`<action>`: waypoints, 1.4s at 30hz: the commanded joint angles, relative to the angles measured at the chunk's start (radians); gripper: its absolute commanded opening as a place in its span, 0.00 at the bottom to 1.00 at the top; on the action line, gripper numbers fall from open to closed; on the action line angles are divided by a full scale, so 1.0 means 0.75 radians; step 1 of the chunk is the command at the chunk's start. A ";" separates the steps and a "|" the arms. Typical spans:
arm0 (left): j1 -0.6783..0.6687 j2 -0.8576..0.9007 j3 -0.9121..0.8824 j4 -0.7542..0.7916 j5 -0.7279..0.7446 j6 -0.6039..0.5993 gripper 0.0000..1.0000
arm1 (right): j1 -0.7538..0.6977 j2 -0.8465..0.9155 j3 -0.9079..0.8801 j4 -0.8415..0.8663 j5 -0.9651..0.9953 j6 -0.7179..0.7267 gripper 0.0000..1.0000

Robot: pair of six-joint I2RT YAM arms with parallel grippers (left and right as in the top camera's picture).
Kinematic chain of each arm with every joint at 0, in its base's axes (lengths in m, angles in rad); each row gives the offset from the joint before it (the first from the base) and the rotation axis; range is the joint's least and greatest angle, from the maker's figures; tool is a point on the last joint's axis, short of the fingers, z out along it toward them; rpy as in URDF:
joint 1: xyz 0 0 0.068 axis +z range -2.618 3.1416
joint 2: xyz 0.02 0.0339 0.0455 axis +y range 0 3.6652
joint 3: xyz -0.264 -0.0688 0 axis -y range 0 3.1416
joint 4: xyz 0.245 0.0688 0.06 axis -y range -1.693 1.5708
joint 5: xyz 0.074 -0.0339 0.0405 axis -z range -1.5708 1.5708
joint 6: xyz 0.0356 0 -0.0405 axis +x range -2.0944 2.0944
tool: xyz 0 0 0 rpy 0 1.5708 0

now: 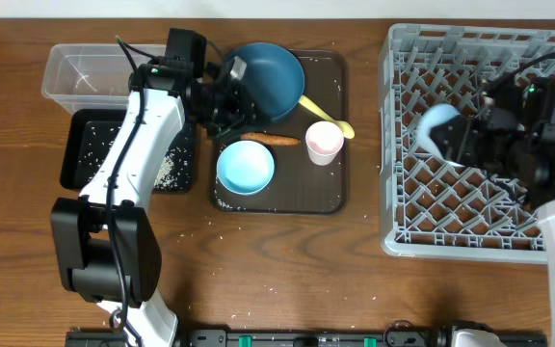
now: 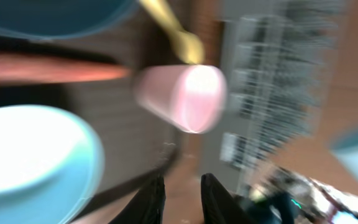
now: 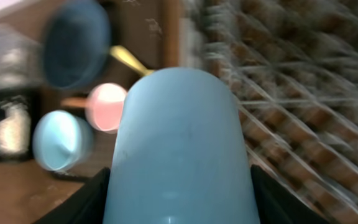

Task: Sort waste into correct bins and load items into the dishwasher rack
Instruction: 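Carry blue cup with right gripper and place it upside down in rack, then grasp pink cup with left gripper and lift it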

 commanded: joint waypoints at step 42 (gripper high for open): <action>0.002 -0.019 0.010 -0.141 -0.468 -0.002 0.29 | 0.002 0.649 0.123 -0.375 0.361 -0.007 0.80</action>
